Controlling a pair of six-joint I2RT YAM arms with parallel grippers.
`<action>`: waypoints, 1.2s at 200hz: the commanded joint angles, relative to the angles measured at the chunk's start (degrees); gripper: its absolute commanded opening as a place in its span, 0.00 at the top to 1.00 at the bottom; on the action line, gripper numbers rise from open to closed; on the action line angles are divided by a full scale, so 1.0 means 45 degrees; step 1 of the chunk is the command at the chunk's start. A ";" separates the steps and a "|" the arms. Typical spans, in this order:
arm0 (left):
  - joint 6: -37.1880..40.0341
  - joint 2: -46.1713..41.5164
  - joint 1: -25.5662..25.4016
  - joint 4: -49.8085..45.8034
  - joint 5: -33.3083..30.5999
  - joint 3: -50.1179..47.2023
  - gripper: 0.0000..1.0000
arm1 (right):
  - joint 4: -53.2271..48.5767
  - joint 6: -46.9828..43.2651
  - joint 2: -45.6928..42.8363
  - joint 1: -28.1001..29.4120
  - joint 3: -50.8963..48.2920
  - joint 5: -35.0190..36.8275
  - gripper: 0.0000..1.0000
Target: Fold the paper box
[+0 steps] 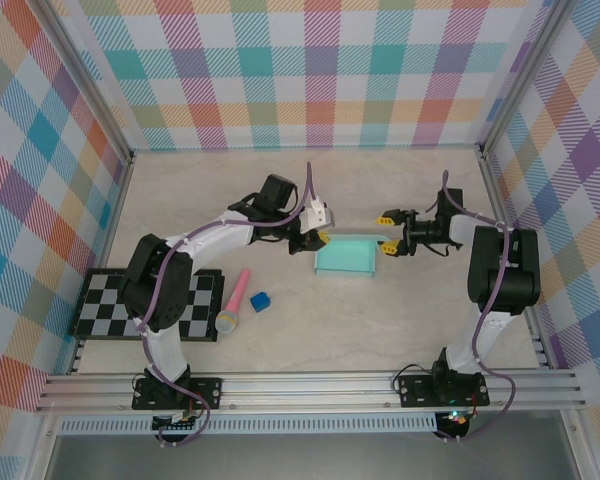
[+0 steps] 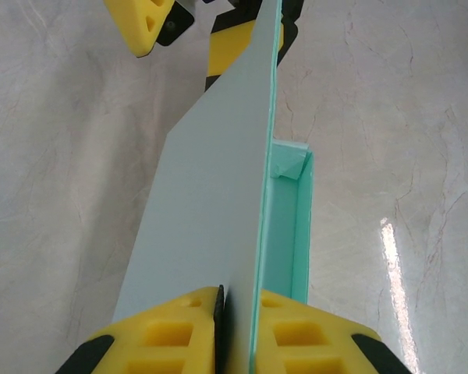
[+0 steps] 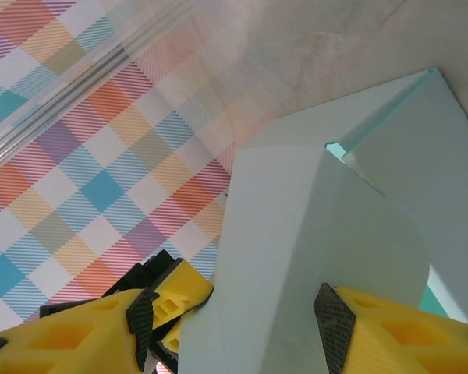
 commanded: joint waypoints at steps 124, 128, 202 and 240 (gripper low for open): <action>-0.0674 0.0659 -0.0232 -0.0918 0.0531 0.0608 0.86 | -0.1031 0.0388 0.0352 0.1301 0.0749 -0.0283 0.35; -0.0694 0.0669 -0.0224 -0.0923 0.0581 0.0618 0.87 | -0.1138 0.0384 0.0419 0.1302 0.0802 -0.0340 0.35; 0.0016 0.0885 -0.0249 -0.1855 0.0712 0.0909 0.92 | -0.1688 -0.0052 0.0600 0.1360 0.0944 -0.0188 0.40; 0.0969 0.0621 -0.0633 -0.2144 0.0126 0.0438 0.92 | -0.2343 -0.0914 0.0707 0.1346 0.1001 0.0147 0.41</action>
